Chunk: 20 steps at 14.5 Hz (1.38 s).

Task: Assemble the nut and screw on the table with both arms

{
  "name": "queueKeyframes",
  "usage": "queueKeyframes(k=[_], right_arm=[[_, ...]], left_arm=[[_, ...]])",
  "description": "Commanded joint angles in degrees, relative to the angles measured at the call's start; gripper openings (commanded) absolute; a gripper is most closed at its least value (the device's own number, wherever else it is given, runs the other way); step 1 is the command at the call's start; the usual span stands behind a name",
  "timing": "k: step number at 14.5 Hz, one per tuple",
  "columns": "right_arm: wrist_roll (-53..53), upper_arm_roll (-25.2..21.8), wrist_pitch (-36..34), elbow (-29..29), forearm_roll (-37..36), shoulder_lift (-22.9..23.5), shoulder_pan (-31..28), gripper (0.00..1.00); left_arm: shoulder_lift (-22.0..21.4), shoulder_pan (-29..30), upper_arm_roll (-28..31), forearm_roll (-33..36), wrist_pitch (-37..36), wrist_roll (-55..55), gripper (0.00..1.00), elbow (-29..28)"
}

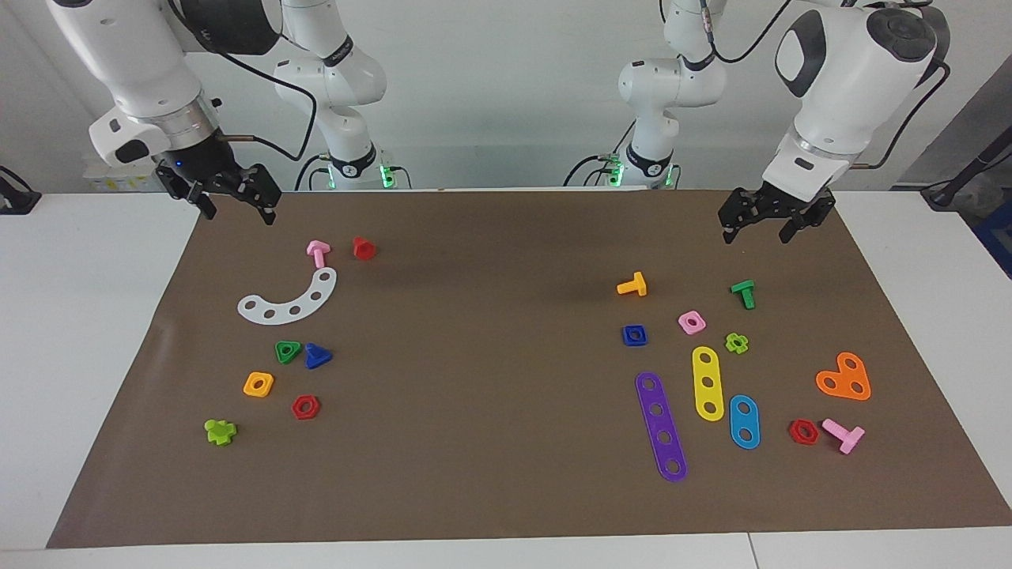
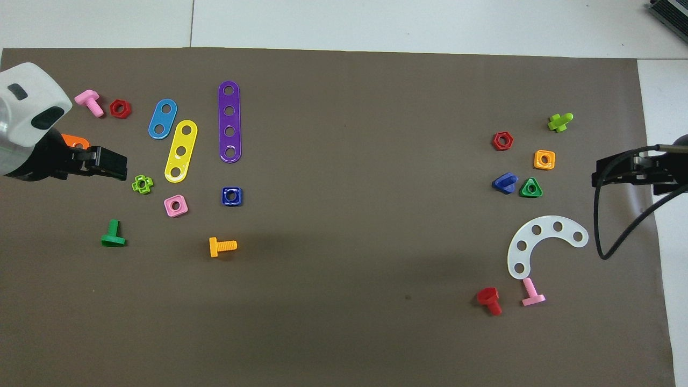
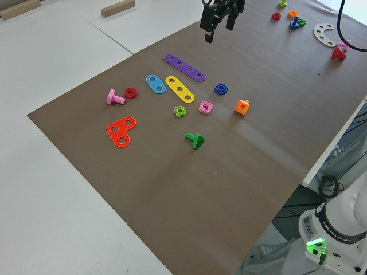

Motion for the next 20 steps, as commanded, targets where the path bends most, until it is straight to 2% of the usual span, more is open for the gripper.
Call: queueKeyframes(k=[1,5,10,15,16,18,19,20], right_arm=[[0.3,0.4,-0.5,-1.0,0.2,-1.1,-0.3,1.0],[0.7,0.4,0.5,-1.2,0.2,-1.0,-0.4,1.0],[0.2,0.4,5.3,-3.1,0.0,-1.5,-0.6,1.0],[-2.8,0.4,5.3,-4.2,0.1,-1.7,-0.7,1.0],[-6.3,0.4,6.6,-6.9,0.1,-2.4,-0.4,1.0],[-12.1,0.4,16.3,-14.1,0.5,-3.1,-0.3,1.0],[-16.7,0.5,19.3,-15.3,0.7,-1.7,-0.2,1.0],[-20.8,0.5,22.2,-15.4,0.7,1.7,0.7,1.0]], left_arm=[[-0.9,-0.3,0.5,-1.0,0.5,0.3,1.0,-1.4],[-0.9,-0.1,0.5,-1.0,0.4,-0.6,1.0,-1.4],[-0.9,0.4,0.5,-1.0,0.1,0.2,1.0,-1.4],[-1.1,0.5,0.5,-1.0,-0.5,0.1,1.0,-1.5],[-1.3,0.5,0.5,-1.0,-0.6,-0.1,1.0,-1.7],[-1.3,0.6,0.7,-1.0,-0.6,-0.4,1.0,-2.0],[-1.3,0.9,0.8,-1.0,-0.5,-0.2,1.0,-2.0],[-1.3,1.2,0.8,-1.0,-0.5,-0.1,1.0,-2.0]])
